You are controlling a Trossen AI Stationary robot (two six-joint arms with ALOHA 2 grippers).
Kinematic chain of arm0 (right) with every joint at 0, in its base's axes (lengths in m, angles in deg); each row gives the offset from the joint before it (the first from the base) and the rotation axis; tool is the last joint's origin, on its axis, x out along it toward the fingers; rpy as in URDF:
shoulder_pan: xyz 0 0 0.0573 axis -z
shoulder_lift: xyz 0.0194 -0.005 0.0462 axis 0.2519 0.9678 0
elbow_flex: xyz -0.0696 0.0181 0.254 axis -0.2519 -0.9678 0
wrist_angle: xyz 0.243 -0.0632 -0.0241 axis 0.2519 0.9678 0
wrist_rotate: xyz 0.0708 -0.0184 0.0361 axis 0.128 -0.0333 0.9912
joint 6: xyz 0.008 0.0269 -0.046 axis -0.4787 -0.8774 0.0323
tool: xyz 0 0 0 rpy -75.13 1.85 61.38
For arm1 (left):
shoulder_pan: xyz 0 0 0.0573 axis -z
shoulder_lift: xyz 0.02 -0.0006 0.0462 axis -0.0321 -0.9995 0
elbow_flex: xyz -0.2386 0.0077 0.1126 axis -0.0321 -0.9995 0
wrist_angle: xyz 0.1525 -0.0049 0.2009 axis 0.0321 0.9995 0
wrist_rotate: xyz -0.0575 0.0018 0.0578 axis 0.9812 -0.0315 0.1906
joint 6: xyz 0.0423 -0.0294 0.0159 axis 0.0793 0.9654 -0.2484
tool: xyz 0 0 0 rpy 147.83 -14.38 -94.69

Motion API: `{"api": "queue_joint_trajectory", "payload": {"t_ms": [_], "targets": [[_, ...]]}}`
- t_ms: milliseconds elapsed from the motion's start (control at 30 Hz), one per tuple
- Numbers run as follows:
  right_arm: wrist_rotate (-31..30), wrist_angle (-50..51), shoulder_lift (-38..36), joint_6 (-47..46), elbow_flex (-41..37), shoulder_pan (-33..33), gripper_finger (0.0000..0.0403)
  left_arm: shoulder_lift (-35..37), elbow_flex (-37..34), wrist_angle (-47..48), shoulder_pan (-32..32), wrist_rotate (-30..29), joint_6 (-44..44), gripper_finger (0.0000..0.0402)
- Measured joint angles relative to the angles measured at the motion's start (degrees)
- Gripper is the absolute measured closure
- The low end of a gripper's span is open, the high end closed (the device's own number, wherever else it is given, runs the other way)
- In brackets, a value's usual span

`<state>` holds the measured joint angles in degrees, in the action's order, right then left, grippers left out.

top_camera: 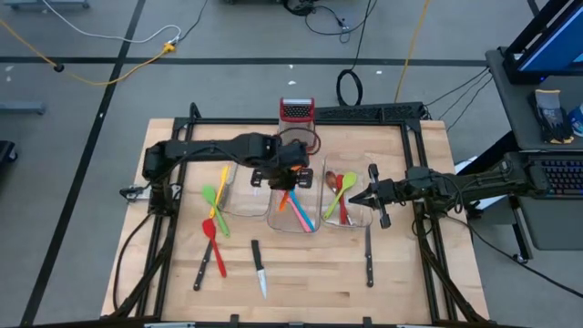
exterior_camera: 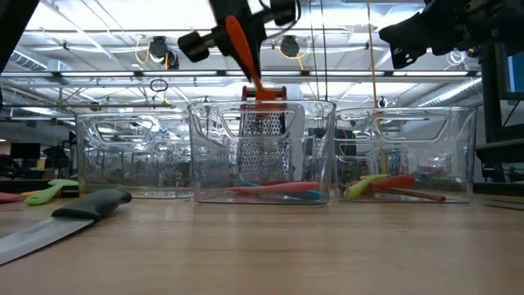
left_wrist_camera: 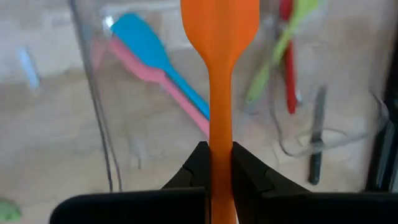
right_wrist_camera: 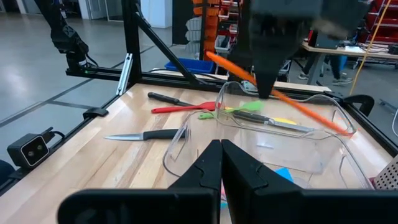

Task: Pick & Place Kitchen Items
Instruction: Put the orange spatula into the middle transparent bin

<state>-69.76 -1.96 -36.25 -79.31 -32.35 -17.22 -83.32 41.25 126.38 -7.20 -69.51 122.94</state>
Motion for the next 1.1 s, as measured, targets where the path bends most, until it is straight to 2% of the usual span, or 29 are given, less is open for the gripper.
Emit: {"api": "queue_joint_trajectory", "payload": {"t_ms": [133,300,567,867,1100], "targets": [[0.0,0.5,0.0,-1.0,0.0,0.0,0.0403,-0.5,-0.7,0.2,-2.0,0.4,5.9,0.0382],[0.0,1.4,0.0,-1.0,0.0,-0.1,0.0403,-2.3,-0.9,-1.3,-3.0,0.8,9.3,0.0382],[0.0,3.0,0.0,-1.3,0.0,-0.1,0.0403,-5.8,-0.9,-0.7,-2.7,2.2,9.2,0.0382],[0.0,2.7,0.0,-3.2,0.0,-0.1,0.0403,-5.6,-1.2,1.3,-2.4,-0.4,11.3,0.0382],[0.0,2.2,-0.1,-4.3,0.0,-0.1,0.0403,-5.9,-5.0,-4.2,-2.5,-1.6,12.6,0.0382]]}}
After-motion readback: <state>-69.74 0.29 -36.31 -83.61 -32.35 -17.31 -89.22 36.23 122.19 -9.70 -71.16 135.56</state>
